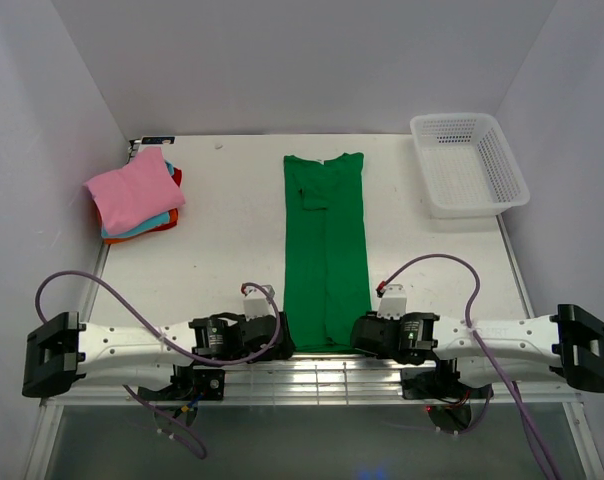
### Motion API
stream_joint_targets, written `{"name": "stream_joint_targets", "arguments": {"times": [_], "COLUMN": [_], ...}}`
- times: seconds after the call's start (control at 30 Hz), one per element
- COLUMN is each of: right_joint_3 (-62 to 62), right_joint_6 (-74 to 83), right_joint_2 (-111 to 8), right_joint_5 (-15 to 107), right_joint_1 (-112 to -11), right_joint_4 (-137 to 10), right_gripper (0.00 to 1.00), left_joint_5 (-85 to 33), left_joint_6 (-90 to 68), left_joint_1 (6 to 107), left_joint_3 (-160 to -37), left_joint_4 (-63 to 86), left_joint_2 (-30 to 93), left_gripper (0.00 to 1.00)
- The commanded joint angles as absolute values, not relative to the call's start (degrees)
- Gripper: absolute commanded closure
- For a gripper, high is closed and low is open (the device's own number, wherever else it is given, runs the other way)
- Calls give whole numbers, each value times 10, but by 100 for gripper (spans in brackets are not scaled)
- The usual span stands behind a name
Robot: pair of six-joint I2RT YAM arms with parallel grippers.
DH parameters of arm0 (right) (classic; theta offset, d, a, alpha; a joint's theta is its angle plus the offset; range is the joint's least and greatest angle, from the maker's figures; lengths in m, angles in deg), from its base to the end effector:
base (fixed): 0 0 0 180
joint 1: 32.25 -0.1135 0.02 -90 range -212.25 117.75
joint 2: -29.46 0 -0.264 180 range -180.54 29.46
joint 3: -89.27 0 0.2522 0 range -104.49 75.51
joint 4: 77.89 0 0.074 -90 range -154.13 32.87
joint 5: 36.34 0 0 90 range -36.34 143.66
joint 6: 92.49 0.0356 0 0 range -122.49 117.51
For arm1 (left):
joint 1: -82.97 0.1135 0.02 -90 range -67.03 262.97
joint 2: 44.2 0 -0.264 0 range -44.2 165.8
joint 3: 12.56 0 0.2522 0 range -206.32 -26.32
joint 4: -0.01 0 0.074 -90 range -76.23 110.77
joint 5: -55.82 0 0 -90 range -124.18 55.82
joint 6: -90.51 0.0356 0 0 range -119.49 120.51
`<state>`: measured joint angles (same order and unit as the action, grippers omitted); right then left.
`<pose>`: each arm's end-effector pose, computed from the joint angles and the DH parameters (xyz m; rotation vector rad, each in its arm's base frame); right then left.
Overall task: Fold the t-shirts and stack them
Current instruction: Fold the tshirt
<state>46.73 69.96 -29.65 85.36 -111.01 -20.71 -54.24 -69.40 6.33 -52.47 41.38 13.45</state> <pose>0.0486 0.1487 0.1680 -0.0369 2.5352 0.1715 0.0521 -0.1666 0.1675 0.0258 2.6058 -0.5562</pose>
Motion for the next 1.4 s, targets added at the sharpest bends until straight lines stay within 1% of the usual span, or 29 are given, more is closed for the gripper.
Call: {"name": "stream_joint_targets", "arguments": {"times": [0.0,0.33,0.6,0.97,1.07,1.37], "right_joint_3": [476,435,440,446,450,450], "right_joint_6": [751,748,746,732,727,722], "right_joint_2": [-307,-318,-324,-326,-323,-332], "right_joint_5": [878,902,912,920,918,914], "right_joint_1": [-1126,-1139,-1139,-1139,-1139,-1139], "right_joint_4": [-217,-191,-205,-232,-241,-246], "right_gripper": [51,51,51,56,59,62], "left_joint_5": [-572,-612,-622,-604,-601,-593], "left_joint_6": [-723,-724,-721,-721,-721,-716], "left_joint_1": [49,45,45,44,45,45], "left_joint_3": [-515,-507,-497,-479,-476,-474], "left_joint_4": [418,419,387,328,314,279], "left_joint_2": [133,95,106,142,151,176], "left_gripper": [22,22,23,30,32,35]}}
